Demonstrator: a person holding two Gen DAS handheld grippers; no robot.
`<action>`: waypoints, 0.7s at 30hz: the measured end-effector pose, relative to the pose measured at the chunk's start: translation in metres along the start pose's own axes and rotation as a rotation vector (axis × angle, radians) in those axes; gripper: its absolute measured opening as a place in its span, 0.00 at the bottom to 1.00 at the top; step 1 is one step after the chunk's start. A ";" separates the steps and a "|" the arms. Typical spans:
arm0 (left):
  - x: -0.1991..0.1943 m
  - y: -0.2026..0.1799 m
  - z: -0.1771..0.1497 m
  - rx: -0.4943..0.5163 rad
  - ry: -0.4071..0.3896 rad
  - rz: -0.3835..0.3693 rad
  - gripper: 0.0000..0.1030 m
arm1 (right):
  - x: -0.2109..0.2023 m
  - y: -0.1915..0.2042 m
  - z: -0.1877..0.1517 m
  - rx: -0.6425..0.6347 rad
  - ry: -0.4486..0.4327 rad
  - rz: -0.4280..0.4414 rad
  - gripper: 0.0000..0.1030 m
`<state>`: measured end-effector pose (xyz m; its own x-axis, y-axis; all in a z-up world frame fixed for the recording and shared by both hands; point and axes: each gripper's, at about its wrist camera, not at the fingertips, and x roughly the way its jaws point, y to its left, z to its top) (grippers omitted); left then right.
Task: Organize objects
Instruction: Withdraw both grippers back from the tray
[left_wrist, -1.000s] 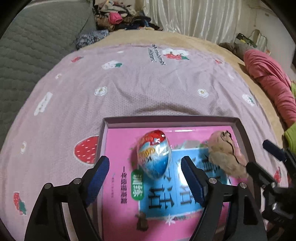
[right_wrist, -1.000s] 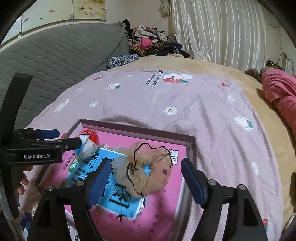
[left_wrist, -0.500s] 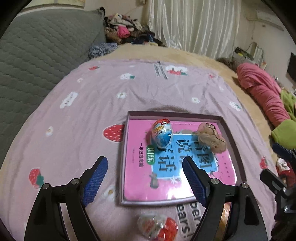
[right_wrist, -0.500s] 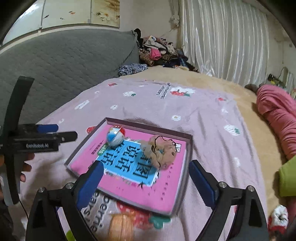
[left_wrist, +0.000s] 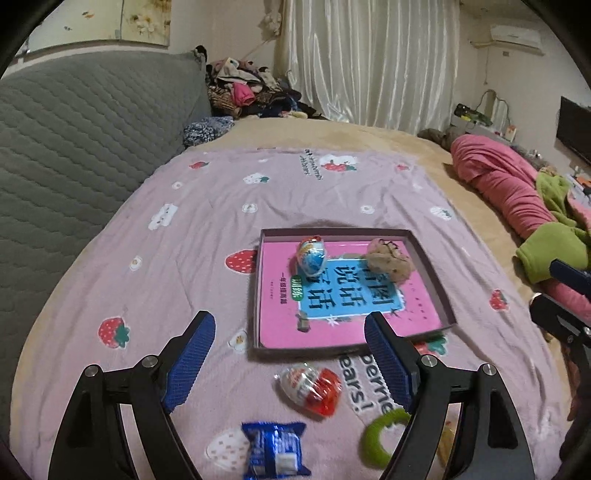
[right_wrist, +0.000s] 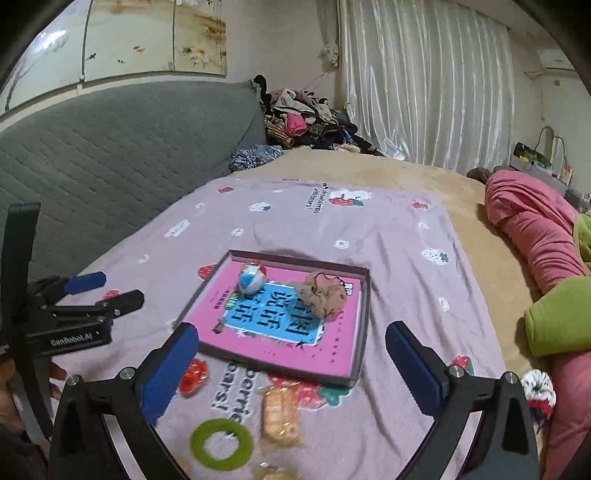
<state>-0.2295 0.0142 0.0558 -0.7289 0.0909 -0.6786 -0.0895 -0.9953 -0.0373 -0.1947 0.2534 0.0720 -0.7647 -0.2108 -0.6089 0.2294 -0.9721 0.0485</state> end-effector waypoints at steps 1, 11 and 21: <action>-0.009 -0.001 -0.002 0.001 -0.008 -0.002 0.82 | -0.006 0.003 0.000 0.004 -0.002 0.002 0.99; -0.065 0.000 -0.013 -0.012 -0.052 0.008 0.82 | -0.047 0.029 0.000 0.003 -0.018 -0.015 0.99; -0.110 0.010 -0.027 -0.038 -0.083 0.042 0.82 | -0.086 0.054 -0.003 -0.029 -0.057 -0.022 0.99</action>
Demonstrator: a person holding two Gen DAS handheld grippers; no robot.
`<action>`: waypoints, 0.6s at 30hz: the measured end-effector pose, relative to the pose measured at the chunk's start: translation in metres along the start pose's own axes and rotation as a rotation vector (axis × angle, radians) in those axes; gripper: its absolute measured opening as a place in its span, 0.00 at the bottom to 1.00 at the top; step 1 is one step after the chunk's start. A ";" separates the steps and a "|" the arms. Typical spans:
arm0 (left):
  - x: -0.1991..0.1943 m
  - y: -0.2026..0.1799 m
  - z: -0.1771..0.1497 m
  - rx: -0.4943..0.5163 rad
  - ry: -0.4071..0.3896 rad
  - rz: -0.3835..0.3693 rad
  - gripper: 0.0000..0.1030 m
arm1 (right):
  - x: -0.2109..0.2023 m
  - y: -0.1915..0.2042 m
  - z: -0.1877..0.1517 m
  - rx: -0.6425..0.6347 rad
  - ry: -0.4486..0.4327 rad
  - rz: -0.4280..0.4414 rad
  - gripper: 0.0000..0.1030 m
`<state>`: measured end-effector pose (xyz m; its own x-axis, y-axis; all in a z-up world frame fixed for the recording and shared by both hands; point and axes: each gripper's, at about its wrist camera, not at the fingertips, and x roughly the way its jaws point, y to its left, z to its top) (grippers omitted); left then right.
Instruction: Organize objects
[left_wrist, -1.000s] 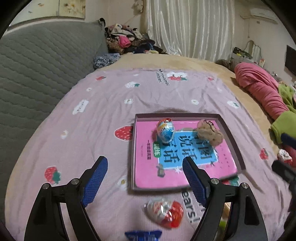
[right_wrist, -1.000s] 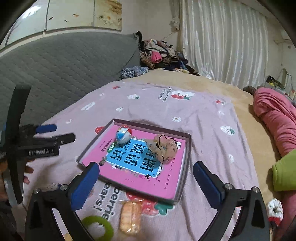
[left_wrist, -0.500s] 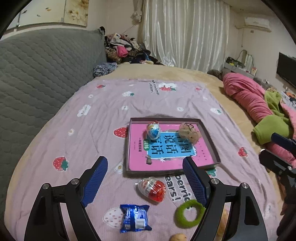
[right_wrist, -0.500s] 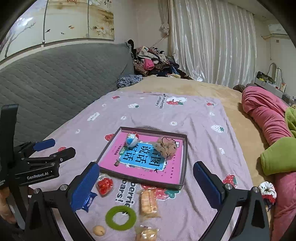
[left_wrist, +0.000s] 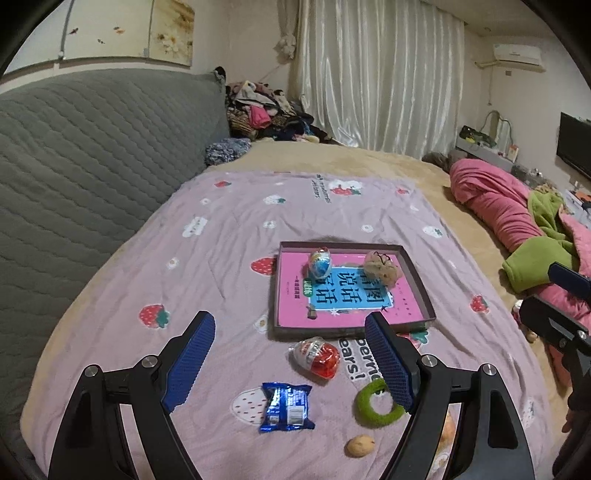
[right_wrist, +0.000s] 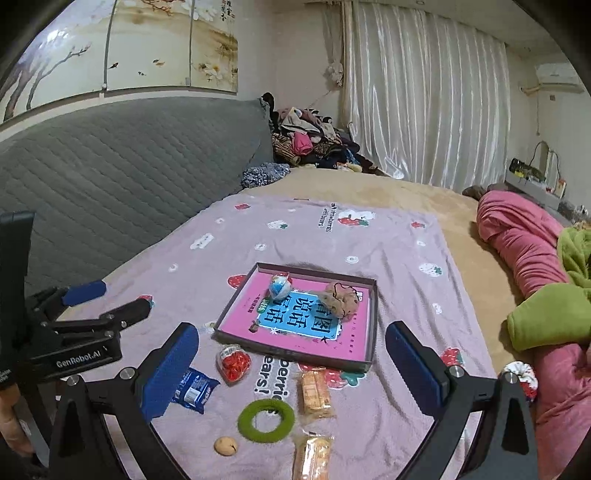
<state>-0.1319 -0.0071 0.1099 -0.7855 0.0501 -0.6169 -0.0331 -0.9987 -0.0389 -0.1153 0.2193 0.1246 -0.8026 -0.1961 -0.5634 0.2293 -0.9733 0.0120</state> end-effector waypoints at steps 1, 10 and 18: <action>-0.004 0.002 -0.001 -0.003 -0.002 -0.003 0.82 | -0.002 0.001 0.000 0.000 -0.001 0.000 0.99; -0.029 -0.001 -0.010 0.009 0.000 -0.020 0.82 | -0.035 0.003 -0.006 0.015 -0.030 0.009 0.99; -0.042 -0.009 -0.022 0.022 0.002 -0.039 0.82 | -0.061 0.003 -0.012 0.014 -0.053 -0.021 0.99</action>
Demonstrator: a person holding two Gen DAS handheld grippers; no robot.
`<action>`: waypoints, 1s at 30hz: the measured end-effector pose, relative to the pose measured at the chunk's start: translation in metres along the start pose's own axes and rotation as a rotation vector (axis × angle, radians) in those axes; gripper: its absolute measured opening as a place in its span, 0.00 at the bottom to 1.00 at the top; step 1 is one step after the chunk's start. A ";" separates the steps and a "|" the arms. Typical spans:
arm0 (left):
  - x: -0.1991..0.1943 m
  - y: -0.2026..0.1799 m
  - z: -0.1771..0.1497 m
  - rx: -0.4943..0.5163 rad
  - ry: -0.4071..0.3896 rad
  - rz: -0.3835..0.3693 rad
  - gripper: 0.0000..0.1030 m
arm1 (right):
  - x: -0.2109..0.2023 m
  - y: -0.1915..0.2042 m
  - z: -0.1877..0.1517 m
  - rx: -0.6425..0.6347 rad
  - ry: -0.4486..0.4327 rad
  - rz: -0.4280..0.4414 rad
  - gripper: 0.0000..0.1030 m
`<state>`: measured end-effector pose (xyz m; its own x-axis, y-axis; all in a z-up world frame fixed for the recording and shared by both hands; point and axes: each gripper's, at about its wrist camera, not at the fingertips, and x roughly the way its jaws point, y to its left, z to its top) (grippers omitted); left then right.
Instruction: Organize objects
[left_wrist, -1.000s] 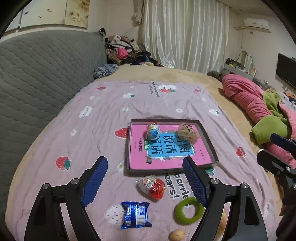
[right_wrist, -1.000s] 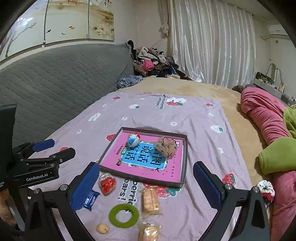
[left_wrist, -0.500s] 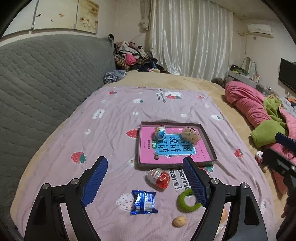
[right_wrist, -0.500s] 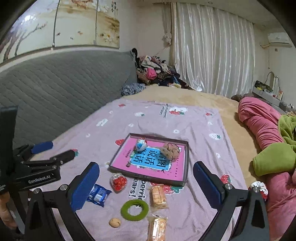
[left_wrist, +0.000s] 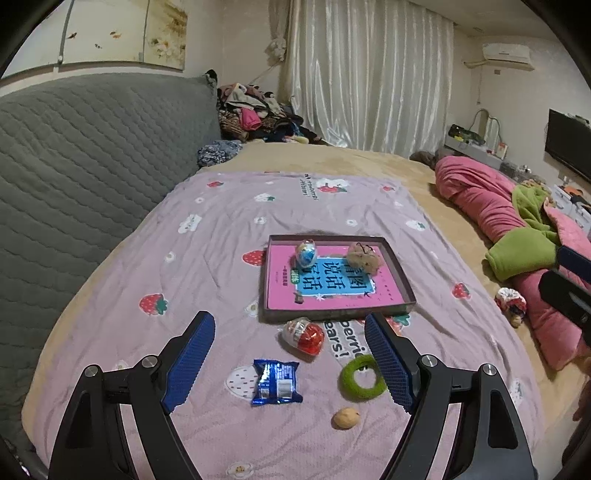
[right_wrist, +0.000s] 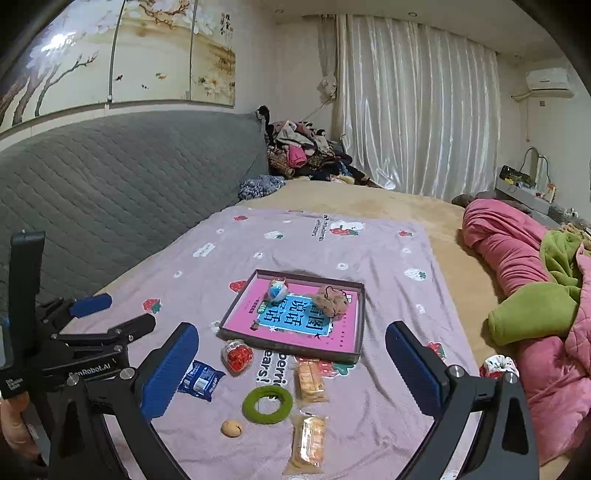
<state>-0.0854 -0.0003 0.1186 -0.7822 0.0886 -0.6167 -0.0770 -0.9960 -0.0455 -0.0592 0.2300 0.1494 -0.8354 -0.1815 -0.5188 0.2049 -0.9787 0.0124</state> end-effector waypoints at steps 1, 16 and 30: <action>0.000 0.000 -0.002 0.000 0.001 0.000 0.82 | -0.002 0.000 -0.001 0.002 0.000 0.002 0.99; -0.003 -0.003 -0.038 0.031 0.018 0.008 0.82 | -0.019 0.008 -0.036 0.009 0.017 0.013 0.99; 0.002 0.009 -0.064 0.018 0.053 0.007 0.82 | -0.013 0.007 -0.073 0.040 0.061 -0.009 0.99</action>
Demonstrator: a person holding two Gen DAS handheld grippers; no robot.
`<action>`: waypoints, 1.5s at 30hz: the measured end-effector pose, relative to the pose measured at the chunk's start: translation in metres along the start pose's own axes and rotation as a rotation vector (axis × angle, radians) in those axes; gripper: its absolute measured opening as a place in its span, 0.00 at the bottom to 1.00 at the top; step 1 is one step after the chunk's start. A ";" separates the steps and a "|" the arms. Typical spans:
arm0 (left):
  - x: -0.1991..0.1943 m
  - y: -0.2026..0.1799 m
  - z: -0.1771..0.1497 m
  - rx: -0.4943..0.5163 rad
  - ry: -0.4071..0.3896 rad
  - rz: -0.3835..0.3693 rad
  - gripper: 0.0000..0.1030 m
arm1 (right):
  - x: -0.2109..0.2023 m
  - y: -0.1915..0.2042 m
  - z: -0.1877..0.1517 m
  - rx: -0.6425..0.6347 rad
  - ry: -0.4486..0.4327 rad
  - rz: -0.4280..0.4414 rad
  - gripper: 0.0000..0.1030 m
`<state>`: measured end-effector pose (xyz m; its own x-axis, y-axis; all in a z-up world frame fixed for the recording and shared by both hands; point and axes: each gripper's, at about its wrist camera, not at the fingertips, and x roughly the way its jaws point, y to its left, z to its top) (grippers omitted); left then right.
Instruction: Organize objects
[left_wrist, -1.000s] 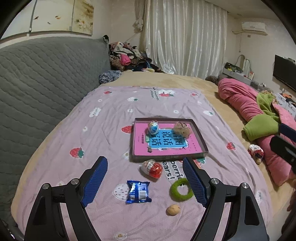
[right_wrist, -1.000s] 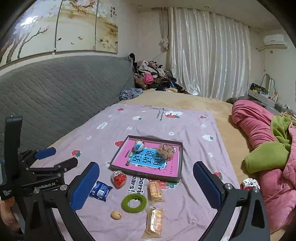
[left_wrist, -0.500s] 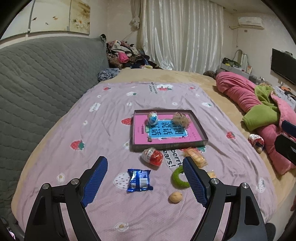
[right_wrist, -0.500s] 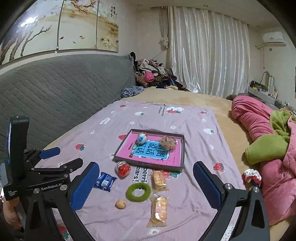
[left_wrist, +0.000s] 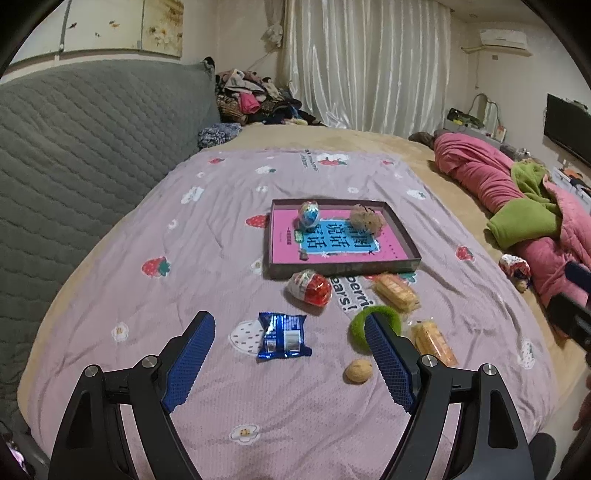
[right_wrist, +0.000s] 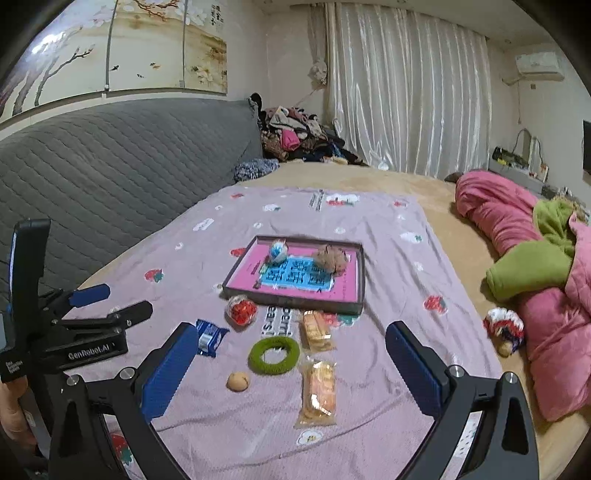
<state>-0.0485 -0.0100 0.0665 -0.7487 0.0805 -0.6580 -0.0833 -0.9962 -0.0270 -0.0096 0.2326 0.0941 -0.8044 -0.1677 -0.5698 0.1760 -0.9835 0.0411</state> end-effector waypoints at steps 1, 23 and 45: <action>0.001 0.001 -0.002 -0.003 0.002 0.004 0.82 | 0.002 -0.001 -0.003 0.004 0.005 0.004 0.99; 0.036 -0.010 -0.045 0.004 0.088 -0.005 0.82 | 0.032 -0.010 -0.040 0.018 0.096 -0.031 0.99; 0.059 -0.009 -0.061 0.000 0.137 0.000 0.82 | 0.057 -0.009 -0.066 0.027 0.171 -0.036 0.99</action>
<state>-0.0515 0.0015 -0.0179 -0.6521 0.0746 -0.7544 -0.0832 -0.9962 -0.0266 -0.0196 0.2363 0.0070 -0.7012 -0.1207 -0.7027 0.1318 -0.9905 0.0387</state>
